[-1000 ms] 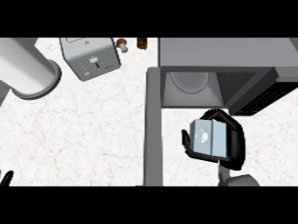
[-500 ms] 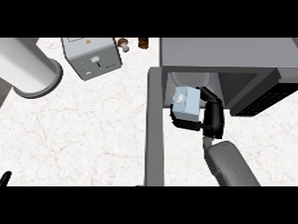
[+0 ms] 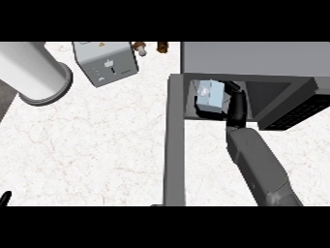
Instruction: Pick up the milk, place it into the microwave and close the microwave
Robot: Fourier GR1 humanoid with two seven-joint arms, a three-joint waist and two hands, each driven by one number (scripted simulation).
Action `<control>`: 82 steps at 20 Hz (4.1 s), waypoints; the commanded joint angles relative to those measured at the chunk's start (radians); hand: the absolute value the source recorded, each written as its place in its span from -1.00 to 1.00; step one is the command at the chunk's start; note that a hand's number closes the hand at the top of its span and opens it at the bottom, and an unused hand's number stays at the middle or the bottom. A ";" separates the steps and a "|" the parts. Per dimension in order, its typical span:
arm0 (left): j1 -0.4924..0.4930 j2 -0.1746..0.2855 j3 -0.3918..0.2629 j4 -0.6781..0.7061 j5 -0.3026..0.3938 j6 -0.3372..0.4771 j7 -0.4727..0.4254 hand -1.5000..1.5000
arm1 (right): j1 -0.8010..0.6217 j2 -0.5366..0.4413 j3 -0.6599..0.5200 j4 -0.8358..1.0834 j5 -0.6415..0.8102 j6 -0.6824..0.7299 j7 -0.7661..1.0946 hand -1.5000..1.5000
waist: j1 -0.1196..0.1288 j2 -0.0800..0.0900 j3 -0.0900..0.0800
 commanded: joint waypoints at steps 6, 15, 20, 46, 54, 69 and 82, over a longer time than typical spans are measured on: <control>-0.069 0.035 0.036 0.053 0.045 -0.020 0.014 -1.00 | -0.181 -0.086 -0.073 0.340 0.043 -0.009 -0.089 1.00 | 0.022 0.015 0.001; -0.035 0.039 0.024 0.037 0.026 -0.054 0.008 -1.00 | -0.232 -0.135 -0.075 0.441 0.092 -0.133 -0.170 1.00 | 0.064 0.029 0.003; -0.059 0.043 0.025 0.071 0.031 -0.062 0.006 -1.00 | -0.275 -0.160 -0.081 0.455 0.104 -0.173 -0.188 1.00 | 0.068 0.034 0.004; -0.165 0.062 0.018 0.117 -0.007 -0.062 0.004 -1.00 | -0.236 -0.271 -0.069 0.603 0.214 -0.675 0.043 -1.00 | 0.138 0.090 -0.008; -0.182 0.056 0.008 0.153 -0.029 -0.060 0.002 -1.00 | -0.340 -0.184 0.049 0.591 0.337 -0.461 0.068 -1.00 | 0.157 0.066 0.005; -0.213 0.055 0.022 0.161 -0.038 -0.048 -0.010 -1.00 | -0.374 -0.100 -0.003 0.536 0.285 -0.227 0.025 -1.00 | 0.112 0.057 0.008; -0.143 0.067 0.039 0.122 -0.036 -0.078 -0.021 -1.00 | -0.188 -0.042 -0.180 0.434 0.110 0.042 -0.250 -1.00 | 0.046 0.028 0.006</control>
